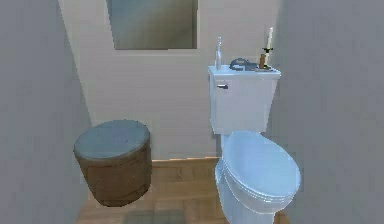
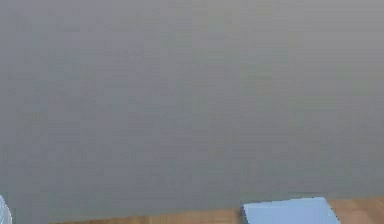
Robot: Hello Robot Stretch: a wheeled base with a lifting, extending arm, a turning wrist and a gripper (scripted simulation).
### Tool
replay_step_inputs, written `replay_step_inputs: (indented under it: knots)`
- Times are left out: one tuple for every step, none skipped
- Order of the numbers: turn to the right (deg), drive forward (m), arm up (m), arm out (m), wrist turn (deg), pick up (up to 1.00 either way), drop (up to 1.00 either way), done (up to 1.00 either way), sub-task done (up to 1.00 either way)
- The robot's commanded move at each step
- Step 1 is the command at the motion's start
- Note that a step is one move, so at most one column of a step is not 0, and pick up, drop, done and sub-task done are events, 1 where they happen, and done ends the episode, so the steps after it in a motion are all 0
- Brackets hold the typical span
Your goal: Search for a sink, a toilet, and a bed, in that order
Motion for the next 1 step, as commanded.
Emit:
replay_step_inputs:
  knots:
    - [-12.0, 0.00, 0.00, 0.00, 0.0, 0.00, 0.00, 0.00, 0.00]
